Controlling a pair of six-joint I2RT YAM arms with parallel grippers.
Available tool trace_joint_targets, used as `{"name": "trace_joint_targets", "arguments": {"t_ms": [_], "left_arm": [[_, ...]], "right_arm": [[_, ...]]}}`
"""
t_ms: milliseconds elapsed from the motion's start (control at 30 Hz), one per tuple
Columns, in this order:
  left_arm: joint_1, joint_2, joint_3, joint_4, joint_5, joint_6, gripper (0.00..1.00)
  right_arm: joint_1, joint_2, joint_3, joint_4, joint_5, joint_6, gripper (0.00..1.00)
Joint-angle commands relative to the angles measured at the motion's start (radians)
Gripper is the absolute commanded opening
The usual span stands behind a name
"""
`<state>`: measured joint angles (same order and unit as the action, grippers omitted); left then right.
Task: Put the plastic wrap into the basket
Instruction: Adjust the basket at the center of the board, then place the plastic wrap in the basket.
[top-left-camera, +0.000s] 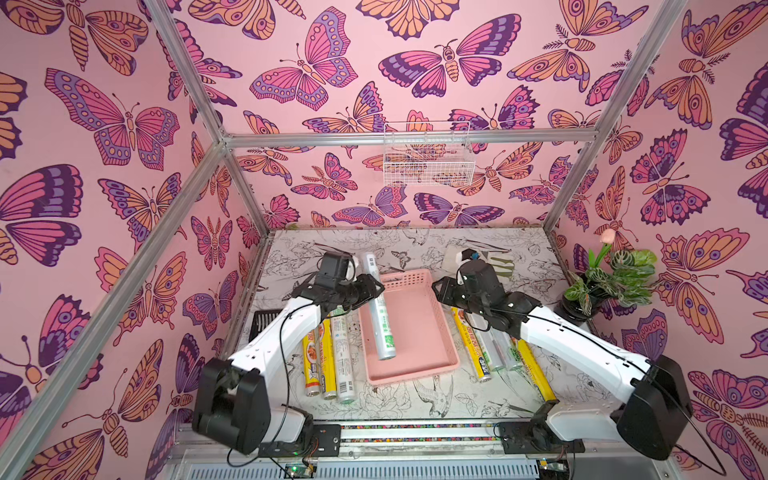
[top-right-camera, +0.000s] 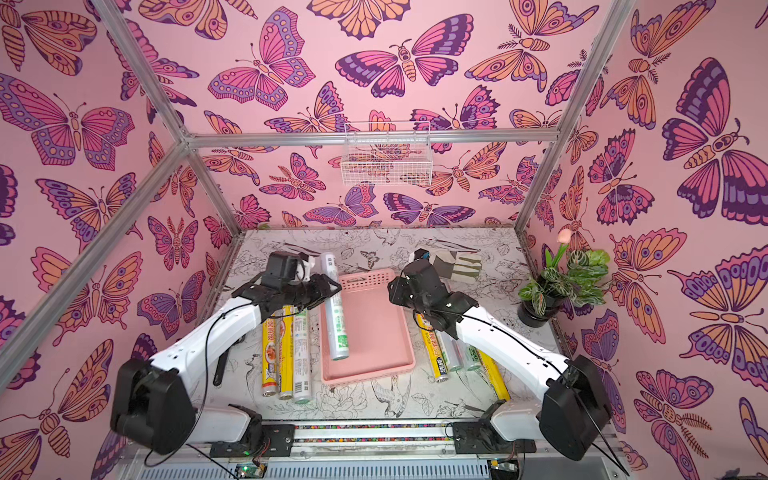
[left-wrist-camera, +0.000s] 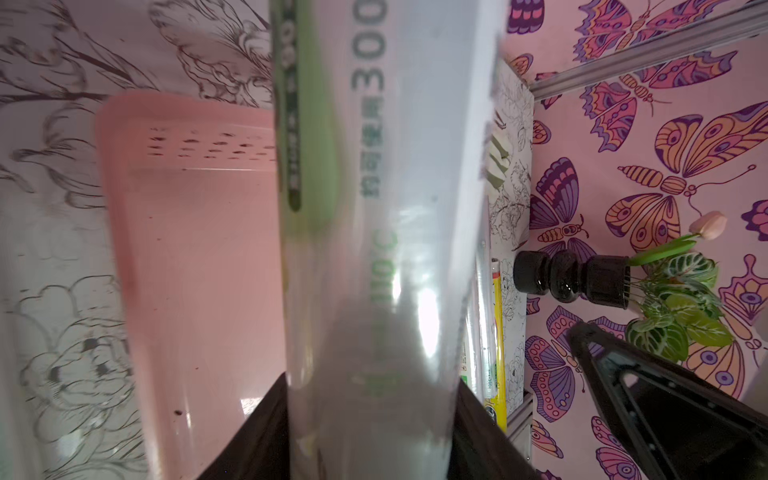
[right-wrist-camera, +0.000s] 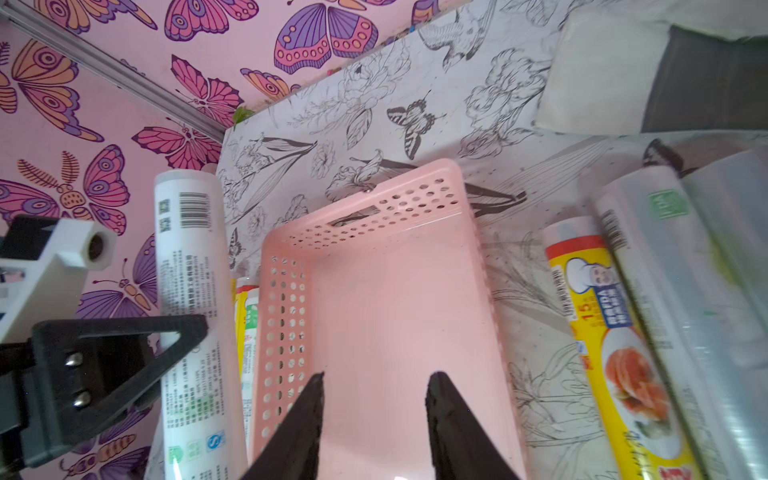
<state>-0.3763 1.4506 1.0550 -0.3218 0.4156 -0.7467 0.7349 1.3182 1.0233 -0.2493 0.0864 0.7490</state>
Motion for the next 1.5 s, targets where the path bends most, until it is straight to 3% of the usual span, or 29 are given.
{"name": "trace_joint_targets", "arguments": {"t_ms": [0,133,333,600,833,933,1467], "left_arm": [[-0.052,0.058,0.038,0.150,-0.001,-0.088,0.26],[-0.108,0.155,0.027,0.288,-0.040,-0.190,0.25],[-0.184,0.319,0.115,0.320,0.013,-0.245,0.26],[-0.245,0.325,0.090,0.338,0.005,-0.277,0.25],[-0.290,0.288,0.071,0.331,-0.004,-0.276,0.24],[-0.296,0.309,0.051,0.332,0.003,-0.314,0.24],[-0.299,0.451,0.134,0.317,0.053,-0.276,0.32]], "right_arm": [[-0.006,-0.017,-0.016,-0.047,0.060,-0.048,0.45],[-0.007,-0.017,-0.031,-0.049,0.059,-0.040,0.45],[-0.012,-0.001,-0.045,-0.073,0.066,-0.050,0.45],[-0.025,0.021,-0.063,-0.089,0.075,-0.054,0.45],[-0.068,0.101,-0.045,-0.128,0.004,-0.023,0.46],[-0.081,0.116,-0.047,-0.117,-0.031,-0.016,0.45],[-0.092,0.181,-0.058,-0.078,-0.136,-0.004,0.46]]}}
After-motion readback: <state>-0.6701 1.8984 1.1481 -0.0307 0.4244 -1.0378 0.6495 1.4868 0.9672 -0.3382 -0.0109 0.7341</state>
